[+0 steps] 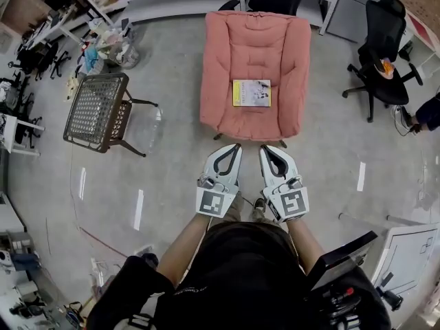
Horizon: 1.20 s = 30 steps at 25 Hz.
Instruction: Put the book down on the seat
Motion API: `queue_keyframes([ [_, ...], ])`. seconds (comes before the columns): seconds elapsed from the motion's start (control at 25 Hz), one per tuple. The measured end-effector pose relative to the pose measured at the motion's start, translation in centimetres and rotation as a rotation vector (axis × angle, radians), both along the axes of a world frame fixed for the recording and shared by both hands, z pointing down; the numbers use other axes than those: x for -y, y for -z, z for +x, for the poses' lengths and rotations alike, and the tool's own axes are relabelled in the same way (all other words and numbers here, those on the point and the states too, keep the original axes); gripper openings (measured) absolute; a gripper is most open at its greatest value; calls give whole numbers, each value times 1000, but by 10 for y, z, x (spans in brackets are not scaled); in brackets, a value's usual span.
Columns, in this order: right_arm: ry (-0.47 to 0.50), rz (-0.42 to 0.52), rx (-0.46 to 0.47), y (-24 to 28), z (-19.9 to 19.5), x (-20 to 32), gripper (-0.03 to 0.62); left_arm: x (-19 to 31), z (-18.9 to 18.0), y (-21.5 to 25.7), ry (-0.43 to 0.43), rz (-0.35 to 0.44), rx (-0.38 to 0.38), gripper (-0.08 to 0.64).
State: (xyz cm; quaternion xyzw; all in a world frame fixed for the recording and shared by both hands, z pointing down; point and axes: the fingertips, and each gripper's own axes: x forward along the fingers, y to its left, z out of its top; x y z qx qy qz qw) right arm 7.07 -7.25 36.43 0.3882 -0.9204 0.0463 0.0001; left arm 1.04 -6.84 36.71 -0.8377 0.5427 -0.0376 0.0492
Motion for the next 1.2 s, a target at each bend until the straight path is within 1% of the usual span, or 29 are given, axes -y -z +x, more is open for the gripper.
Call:
queue_keyframes([
  [0.12,3,-16,-2,-8,25,-20,11,-28,18,0,29,-22,-6,0],
  [0.24,-2,-26,-10,-16,41,-35,11,-48,27,2,36,-24,3,0],
  [0.36,-7,-22,-38,-16,45,-47,11,-63,26,5,39,-23,-7,0],
  [0.44,-13,-10,-36,-6,43,-54,11,-70,22,11,31,-16,-2,0],
  [0.52,-18,10,-16,9,39,-57,11,-73,17,16,25,-17,2,0],
  [0.6,-21,44,-1,23,33,-57,11,-73,10,24,17,10,15,0],
  [0.72,-35,89,-3,39,20,-65,11,-78,1,37,-17,80,59,0],
  [0.88,-57,116,-21,52,-3,-82,11,-92,-14,62,-58,174,34,0],
  [0.92,-62,124,-25,55,-9,-87,11,-95,-18,64,-65,183,28,0],
  [1.0,-73,138,-38,56,-19,-96,11,-102,-29,62,-73,177,26,0],
  [1.2,-110,118,-62,40,-34,-119,11,-119,-51,51,-90,177,7,0],
])
